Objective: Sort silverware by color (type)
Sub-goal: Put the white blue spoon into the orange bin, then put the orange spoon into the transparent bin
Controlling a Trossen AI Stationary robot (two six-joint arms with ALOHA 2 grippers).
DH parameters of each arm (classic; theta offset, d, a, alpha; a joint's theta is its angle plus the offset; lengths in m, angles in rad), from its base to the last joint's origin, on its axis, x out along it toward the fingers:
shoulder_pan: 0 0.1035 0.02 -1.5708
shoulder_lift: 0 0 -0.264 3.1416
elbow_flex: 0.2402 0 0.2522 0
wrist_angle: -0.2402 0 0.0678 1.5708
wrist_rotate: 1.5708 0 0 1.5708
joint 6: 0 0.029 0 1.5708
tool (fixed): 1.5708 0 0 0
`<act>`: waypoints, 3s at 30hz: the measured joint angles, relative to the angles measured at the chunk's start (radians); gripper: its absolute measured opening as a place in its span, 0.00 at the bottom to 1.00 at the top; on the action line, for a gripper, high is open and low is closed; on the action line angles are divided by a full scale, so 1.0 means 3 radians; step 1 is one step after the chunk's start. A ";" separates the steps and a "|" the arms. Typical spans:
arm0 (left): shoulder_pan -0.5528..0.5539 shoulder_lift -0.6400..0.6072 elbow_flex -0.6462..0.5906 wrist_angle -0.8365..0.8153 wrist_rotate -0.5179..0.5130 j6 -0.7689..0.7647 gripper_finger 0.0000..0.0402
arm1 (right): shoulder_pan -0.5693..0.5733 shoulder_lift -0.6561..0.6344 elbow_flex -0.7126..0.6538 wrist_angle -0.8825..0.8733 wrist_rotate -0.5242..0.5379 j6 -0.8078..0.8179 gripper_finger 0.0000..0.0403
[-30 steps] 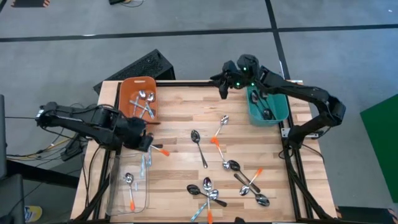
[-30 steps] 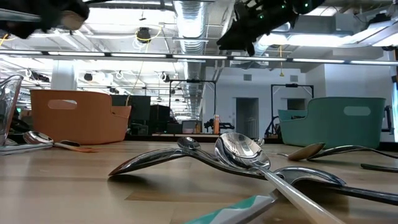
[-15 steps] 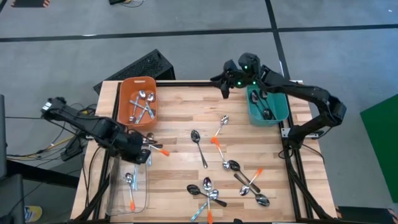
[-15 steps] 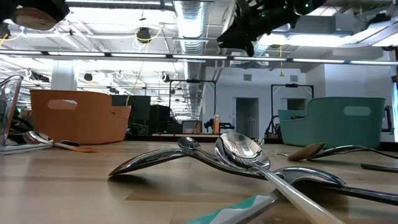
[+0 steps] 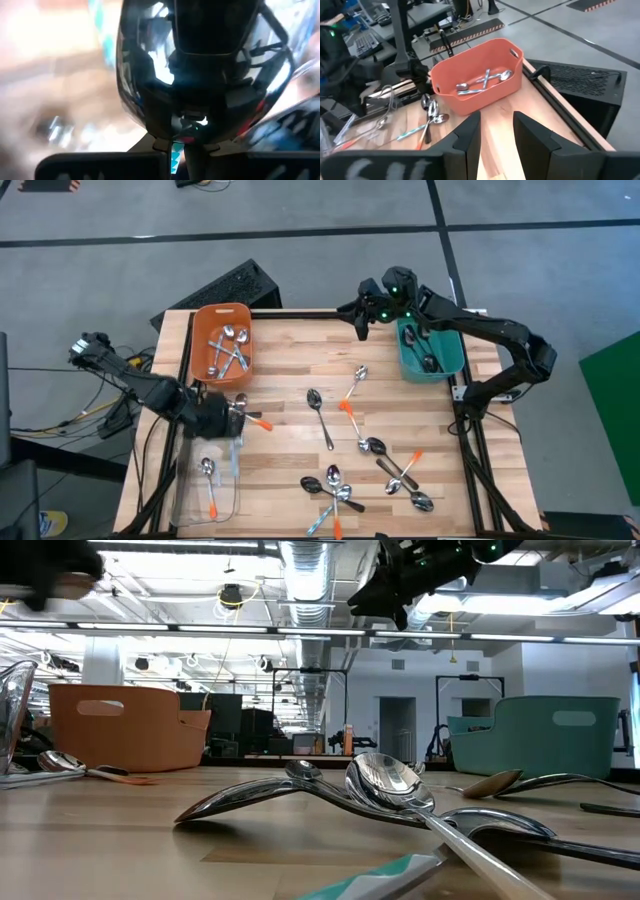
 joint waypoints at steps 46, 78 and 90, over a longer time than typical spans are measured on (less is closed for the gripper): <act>0.5253 0.1580 0.0910 -0.0597 0.0914 0.5780 0.27 | 0.0060 0.0000 0.0000 -0.0084 0.0202 0.0650 0.36; 0.2821 -0.0180 0.0371 0.4216 0.0176 0.5961 0.51 | -0.0116 0.0000 0.0000 0.0053 -0.0738 0.0731 0.42; 0.2475 0.0332 0.0415 0.4347 0.0068 0.5417 0.51 | -0.0034 0.0000 0.0001 -0.0447 -0.0797 0.0495 0.42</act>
